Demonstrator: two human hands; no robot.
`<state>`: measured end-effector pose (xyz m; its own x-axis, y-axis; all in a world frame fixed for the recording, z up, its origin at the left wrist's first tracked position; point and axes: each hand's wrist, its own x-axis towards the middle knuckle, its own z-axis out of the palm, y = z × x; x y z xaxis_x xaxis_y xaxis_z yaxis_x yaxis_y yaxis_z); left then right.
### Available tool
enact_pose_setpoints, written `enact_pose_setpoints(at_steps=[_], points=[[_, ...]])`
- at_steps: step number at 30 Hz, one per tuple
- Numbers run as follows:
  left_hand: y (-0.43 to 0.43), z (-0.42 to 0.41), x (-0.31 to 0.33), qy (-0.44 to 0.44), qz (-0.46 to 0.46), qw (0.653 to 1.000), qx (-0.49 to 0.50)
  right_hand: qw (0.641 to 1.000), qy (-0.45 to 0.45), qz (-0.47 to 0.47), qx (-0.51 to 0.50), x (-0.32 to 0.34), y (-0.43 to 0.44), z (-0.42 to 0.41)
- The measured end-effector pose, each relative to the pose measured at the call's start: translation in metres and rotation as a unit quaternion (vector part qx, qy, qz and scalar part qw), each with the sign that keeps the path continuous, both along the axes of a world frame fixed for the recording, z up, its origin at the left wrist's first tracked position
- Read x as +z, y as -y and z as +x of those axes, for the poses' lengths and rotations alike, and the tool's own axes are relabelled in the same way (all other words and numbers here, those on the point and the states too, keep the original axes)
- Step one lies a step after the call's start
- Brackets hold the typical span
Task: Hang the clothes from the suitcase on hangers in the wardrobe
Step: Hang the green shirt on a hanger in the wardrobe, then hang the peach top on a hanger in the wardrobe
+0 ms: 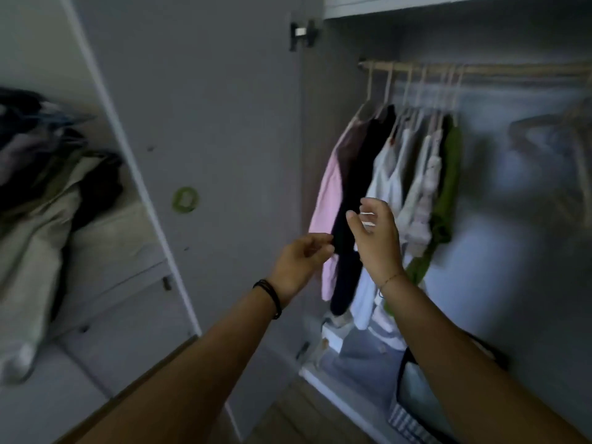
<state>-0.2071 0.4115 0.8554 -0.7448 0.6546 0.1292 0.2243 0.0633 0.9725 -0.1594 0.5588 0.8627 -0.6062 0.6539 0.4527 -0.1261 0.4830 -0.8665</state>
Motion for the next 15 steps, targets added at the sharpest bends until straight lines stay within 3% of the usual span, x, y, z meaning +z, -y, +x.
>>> enact_pose_setpoints(at_steps=[9,15], points=[[0.280,0.058,-0.083,0.052,-0.054,0.987,0.143,0.982,0.093,-0.064,0.150,-0.089,0.242,0.017],[0.413,0.111,-0.122,0.120,-0.065,0.959,0.250,0.950,0.148,-0.078,0.264,-0.141,0.368,0.028]])
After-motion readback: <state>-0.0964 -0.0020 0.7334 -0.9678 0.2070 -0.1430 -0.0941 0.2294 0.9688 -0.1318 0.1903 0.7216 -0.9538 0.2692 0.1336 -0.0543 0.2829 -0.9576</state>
